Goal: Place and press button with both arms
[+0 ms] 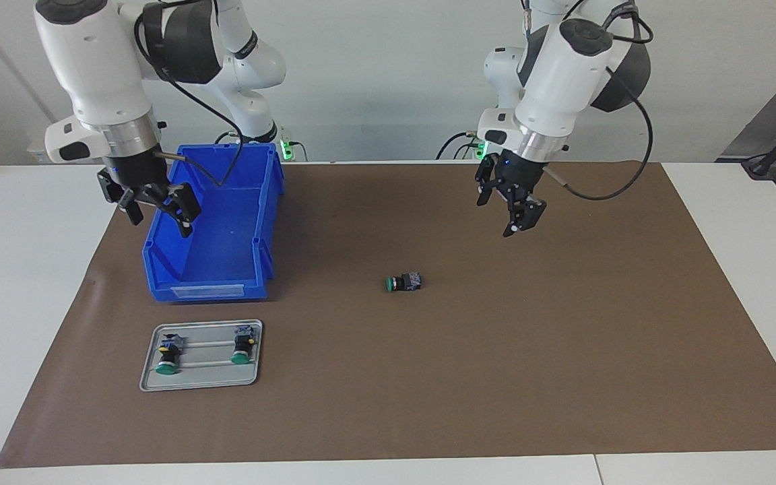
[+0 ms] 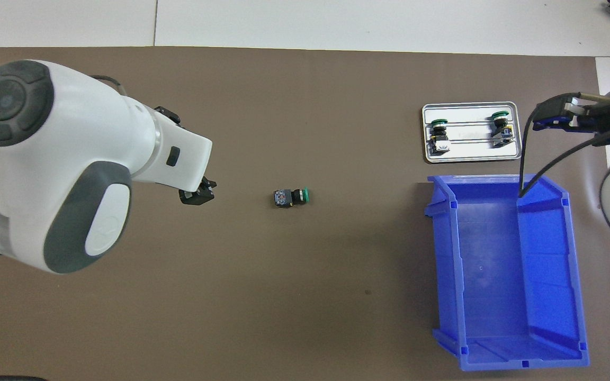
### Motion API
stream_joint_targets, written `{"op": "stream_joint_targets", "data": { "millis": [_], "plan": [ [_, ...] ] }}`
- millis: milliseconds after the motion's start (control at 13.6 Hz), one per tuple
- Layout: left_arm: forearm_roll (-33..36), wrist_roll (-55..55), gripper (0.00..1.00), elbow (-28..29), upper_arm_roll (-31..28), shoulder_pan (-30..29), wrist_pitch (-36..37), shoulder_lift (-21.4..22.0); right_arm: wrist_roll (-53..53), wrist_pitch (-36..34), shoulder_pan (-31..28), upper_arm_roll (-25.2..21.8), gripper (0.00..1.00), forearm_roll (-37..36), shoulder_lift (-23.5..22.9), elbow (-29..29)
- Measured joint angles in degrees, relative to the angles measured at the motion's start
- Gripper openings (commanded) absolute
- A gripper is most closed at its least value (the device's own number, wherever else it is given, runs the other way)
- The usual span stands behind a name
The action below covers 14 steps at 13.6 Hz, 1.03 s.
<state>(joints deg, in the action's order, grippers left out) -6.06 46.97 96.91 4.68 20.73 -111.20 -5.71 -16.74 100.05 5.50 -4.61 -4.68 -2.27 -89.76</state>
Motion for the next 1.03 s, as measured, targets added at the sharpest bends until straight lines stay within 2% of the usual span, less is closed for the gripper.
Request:
{"op": "stream_joint_targets", "data": {
  "millis": [368, 810, 1030],
  "plan": [
    [-0.67, -0.02, 0.95, 0.18, -0.05, 4.27, -6.69, -5.71, 11.25, -11.36, -3.78, -0.34, 1.00, 0.24, 4.02, 1.32],
    [-0.78, -1.91, 0.96, 0.28, -0.16, 6.49, -11.18, -10.16, 14.74, -11.94, -4.18, -0.23, 1.00, 1.25, 4.28, -1.27],
    [-0.58, -4.43, 0.96, 0.23, -0.29, 8.80, -15.34, -14.89, 14.74, -11.91, -3.89, 0.06, 1.00, 1.26, 4.64, -1.41]
  ]
}}
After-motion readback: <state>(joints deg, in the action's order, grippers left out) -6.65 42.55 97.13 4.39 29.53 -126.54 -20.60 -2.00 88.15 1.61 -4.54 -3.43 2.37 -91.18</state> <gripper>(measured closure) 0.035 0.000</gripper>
